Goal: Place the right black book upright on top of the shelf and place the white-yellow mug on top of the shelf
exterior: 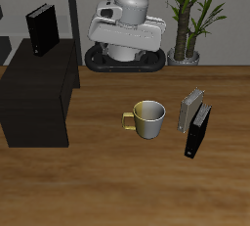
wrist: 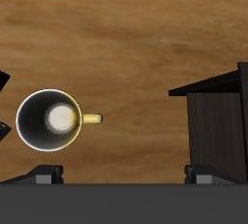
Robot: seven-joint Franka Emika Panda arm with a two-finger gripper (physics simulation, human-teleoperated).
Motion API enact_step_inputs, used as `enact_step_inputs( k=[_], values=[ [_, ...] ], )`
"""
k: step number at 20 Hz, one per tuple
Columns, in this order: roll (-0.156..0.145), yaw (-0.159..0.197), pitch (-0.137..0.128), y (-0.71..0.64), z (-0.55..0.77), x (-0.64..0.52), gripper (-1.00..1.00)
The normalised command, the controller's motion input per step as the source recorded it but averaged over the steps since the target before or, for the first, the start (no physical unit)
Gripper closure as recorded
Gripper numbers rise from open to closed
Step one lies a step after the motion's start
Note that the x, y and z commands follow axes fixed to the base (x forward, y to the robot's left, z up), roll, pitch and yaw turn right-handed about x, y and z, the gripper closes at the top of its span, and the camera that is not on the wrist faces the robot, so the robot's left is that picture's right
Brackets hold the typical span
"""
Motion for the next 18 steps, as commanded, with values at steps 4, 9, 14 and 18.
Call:
enact_step_inputs(
  k=[4,9,14,18],
  values=[
    [0.055,0.030,0.045,0.53,-0.36,0.34,-1.00],
    [0.050,0.068,0.032,0.38,-0.35,0.18,-1.00],
    [0.055,-0.004,0.048,0.29,-0.38,0.10,-1.00],
    [0.042,-0.018,0.008,0.21,-0.27,-0.06,-1.00]
  ],
)
